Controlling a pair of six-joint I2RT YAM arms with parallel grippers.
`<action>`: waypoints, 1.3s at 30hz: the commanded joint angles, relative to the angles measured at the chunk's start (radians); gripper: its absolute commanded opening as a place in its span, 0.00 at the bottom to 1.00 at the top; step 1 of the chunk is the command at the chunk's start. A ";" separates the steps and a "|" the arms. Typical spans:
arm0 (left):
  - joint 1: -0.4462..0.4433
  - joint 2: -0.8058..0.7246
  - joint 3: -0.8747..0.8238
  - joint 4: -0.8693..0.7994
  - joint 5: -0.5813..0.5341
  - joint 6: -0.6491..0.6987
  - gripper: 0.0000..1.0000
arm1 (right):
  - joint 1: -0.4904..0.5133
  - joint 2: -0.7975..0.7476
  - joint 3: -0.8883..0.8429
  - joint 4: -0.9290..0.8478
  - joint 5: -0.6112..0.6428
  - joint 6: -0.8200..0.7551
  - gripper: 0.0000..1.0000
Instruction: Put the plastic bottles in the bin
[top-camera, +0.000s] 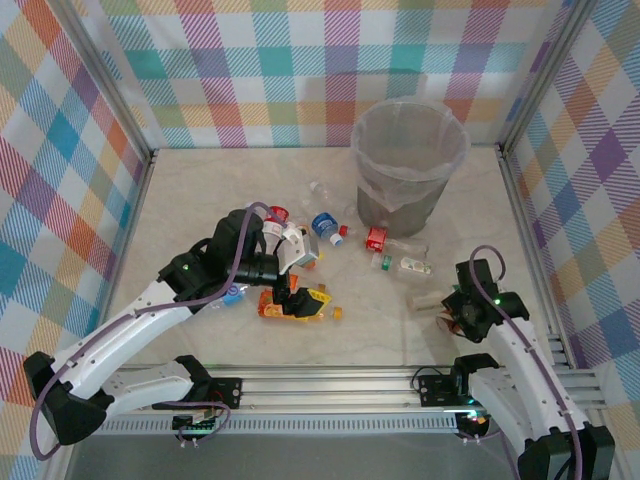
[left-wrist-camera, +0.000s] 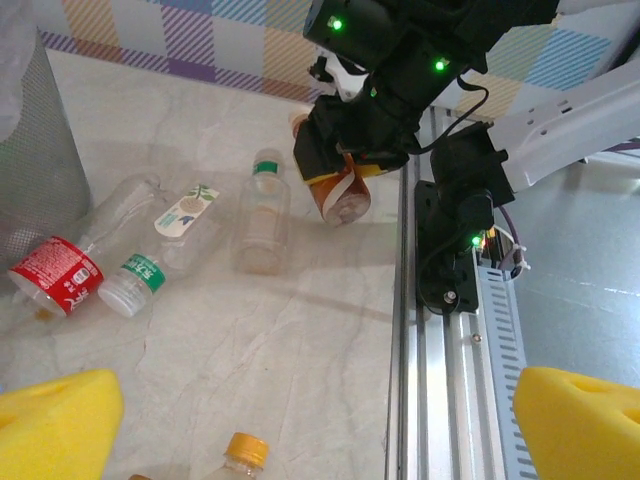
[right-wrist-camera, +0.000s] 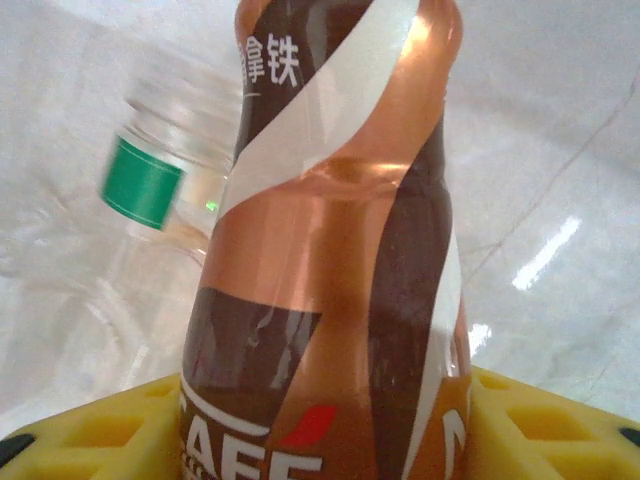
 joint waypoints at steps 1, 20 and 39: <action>-0.015 -0.029 -0.013 0.042 -0.022 -0.022 1.00 | -0.008 -0.008 0.068 -0.004 0.079 -0.071 0.57; 0.016 -0.018 0.036 0.250 -0.093 -0.158 1.00 | -0.006 0.170 0.533 0.314 0.222 -0.588 0.54; 0.017 -0.046 -0.044 0.551 -0.413 -0.250 1.00 | 0.013 0.671 1.180 0.288 -0.270 -1.007 0.51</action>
